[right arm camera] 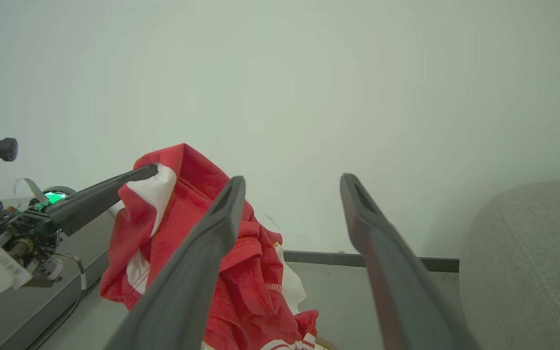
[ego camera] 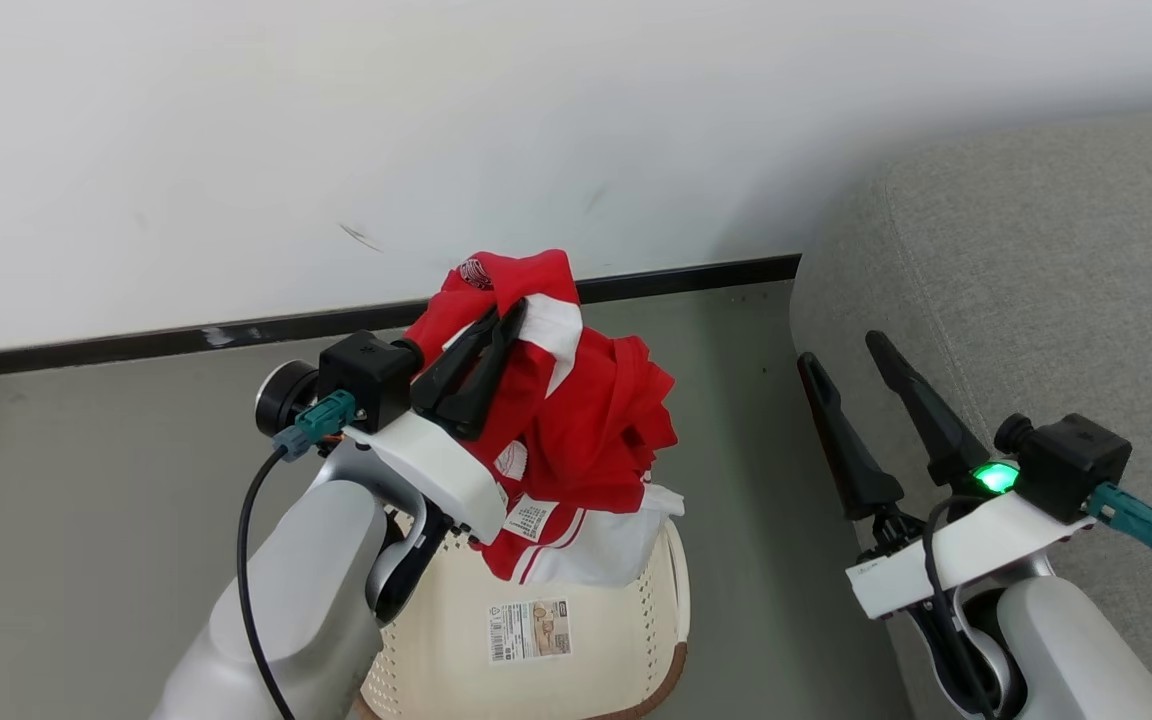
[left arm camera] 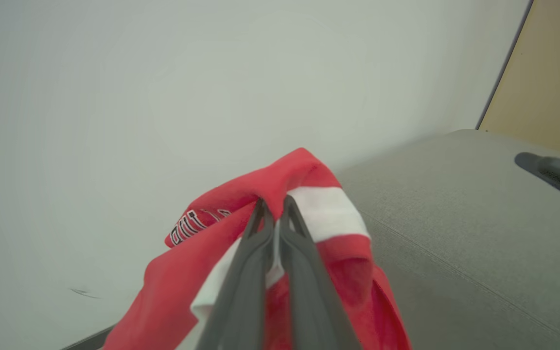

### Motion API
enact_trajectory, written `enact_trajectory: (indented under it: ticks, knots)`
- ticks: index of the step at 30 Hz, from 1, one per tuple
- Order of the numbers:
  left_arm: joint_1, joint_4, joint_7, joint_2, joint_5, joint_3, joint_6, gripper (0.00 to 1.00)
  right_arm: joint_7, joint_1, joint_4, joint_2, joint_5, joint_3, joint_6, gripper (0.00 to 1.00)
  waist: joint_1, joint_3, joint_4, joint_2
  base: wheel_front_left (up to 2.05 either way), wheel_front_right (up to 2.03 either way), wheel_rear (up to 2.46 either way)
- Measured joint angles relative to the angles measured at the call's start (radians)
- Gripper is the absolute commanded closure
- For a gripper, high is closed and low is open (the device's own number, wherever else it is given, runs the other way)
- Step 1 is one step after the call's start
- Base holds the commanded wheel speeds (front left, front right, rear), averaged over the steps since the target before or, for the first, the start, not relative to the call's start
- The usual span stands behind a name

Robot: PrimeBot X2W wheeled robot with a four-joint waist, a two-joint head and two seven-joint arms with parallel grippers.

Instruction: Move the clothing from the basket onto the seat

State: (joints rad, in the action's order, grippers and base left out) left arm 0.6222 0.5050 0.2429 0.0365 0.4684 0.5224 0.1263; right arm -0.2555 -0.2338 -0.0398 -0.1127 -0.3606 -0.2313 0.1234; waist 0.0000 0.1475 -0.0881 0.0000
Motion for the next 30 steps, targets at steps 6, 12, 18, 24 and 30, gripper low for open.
enact_trajectory:
  ticks: [6, 12, 18, 24, 30]
  knots:
    - [0.0, -0.039, -0.025, 0.0, 0.022, 0.007, 0.0, 1.0, 0.0, 0.033, -0.007, -0.013, 0.0, -0.021, 0.0, 0.0, 0.0, -0.044, 0.015, 0.0, 0.0, 0.0, 0.0]
    - [-0.004, -0.068, -0.057, 0.0, 0.033, 0.019, 0.0, 1.0, 0.0, 0.069, -0.032, -0.027, -0.018, -0.056, 0.0, 0.0, 0.0, -0.069, 0.03, 0.0, 0.0, 0.0, 0.0]
    - [-0.005, -0.102, -0.079, 0.0, 0.042, 0.025, 0.0, 1.0, 0.0, 0.073, -0.053, -0.042, -0.047, -0.168, 0.0, 0.0, 0.0, -0.083, 0.047, 0.0, 0.0, 0.0, 0.0]
    - [-0.005, -0.13, -0.107, 0.0, 0.051, 0.042, 0.0, 1.0, 0.0, 0.065, -0.079, -0.044, -0.082, -0.251, 0.0, 0.0, 0.0, -0.086, 0.06, 0.0, 0.0, 0.0, 0.0]
    - [-0.006, -0.159, -0.122, 0.0, 0.051, 0.067, 0.0, 1.0, 0.0, 0.036, -0.11, -0.044, -0.108, -0.305, 0.0, 0.0, 0.0, -0.082, 0.075, 0.0, 0.0, 0.0, 0.0]
